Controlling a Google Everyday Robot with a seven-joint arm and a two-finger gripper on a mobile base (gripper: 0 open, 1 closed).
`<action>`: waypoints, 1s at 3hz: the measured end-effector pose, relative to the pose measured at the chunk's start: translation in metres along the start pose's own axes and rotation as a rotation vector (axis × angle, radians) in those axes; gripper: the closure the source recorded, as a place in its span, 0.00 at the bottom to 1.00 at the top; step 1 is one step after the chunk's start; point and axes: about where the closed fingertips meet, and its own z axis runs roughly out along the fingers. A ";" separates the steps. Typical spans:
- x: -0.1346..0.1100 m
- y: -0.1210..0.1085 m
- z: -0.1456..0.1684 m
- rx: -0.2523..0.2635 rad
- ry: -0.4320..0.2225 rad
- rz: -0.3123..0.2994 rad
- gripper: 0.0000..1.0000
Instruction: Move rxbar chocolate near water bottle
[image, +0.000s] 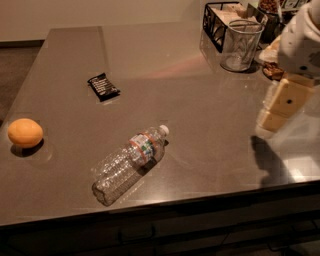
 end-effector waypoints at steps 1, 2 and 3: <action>-0.029 -0.013 0.009 -0.021 -0.045 0.051 0.00; -0.065 -0.022 0.022 -0.050 -0.094 0.105 0.00; -0.103 -0.030 0.036 -0.050 -0.125 0.169 0.00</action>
Offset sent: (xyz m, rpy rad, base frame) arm 0.0685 0.0988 -0.0023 0.2172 0.0793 -0.1169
